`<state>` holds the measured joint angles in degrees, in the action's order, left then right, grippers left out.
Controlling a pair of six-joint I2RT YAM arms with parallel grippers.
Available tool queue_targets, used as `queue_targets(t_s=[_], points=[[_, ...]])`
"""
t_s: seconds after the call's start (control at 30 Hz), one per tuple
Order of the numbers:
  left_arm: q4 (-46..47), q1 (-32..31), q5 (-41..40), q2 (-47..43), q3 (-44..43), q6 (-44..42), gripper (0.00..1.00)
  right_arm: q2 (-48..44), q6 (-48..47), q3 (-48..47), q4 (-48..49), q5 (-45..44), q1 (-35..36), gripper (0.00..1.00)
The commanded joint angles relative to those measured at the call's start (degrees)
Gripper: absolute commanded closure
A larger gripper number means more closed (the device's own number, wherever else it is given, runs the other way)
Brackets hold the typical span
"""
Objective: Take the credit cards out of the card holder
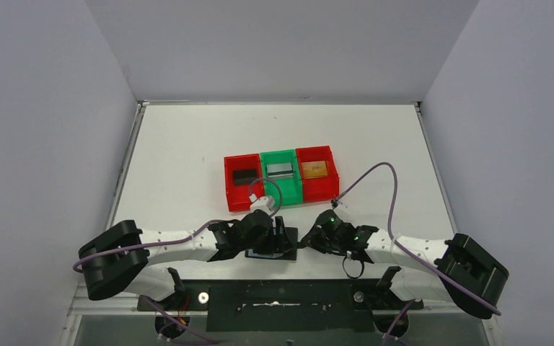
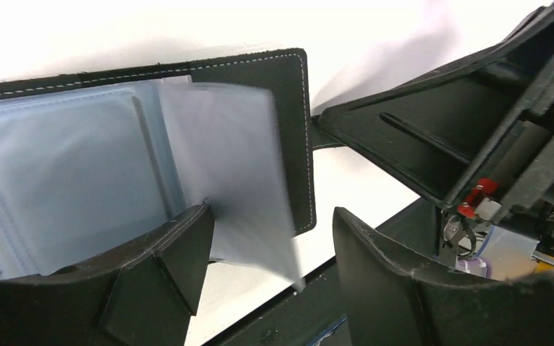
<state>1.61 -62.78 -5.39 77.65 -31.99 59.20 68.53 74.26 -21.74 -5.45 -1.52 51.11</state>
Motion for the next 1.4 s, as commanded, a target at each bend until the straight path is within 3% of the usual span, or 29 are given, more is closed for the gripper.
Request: queue_targets(t_s=[0.0, 0.17, 0.27, 0.37, 0.5, 0.77, 1.1, 1.23, 1.37], points=[[6.62, 0.26, 3.57, 2.35, -3.08, -1.45, 0.39, -3.50, -0.21, 0.68, -3.99, -3.28, 0.50, 0.80], [7.89, 0.12, 4.94, 4.93, -3.33, -1.45, 0.43, -9.45, 0.03, 0.79, -3.89, -3.39, 0.24, 0.64], [6.32, -0.05, 4.06, 5.70, -4.02, -1.39, 0.46, -11.52, -0.42, 0.07, -3.55, -2.63, -0.09, 0.61], [5.56, -0.27, 3.43, 5.51, -4.01, -1.52, 0.51, -12.40, -2.06, -0.69, -1.31, -0.92, -0.20, 0.66], [3.46, -0.50, 2.04, 4.93, -3.42, -0.91, 0.61, -9.97, -3.70, -2.52, 2.46, 1.93, -0.41, 0.82], [2.64, -0.74, 2.00, 4.03, -1.40, -0.23, 0.74, 0.84, -8.43, -9.69, 6.09, 6.08, -0.97, 0.88], [1.70, -1.13, 0.44, 2.12, -0.07, 0.83, 0.76, 11.84, -9.81, -13.20, 5.28, 8.91, -1.82, 0.90], [-2.04, -1.45, -2.20, -1.75, -0.91, 0.05, 0.75, 14.42, -8.10, -10.66, 5.83, 8.43, -1.90, 0.91], [-11.97, -1.46, -9.45, -7.32, -2.02, 1.38, 0.67, 15.51, -7.96, -9.48, 4.95, 7.93, -1.91, 0.91]])
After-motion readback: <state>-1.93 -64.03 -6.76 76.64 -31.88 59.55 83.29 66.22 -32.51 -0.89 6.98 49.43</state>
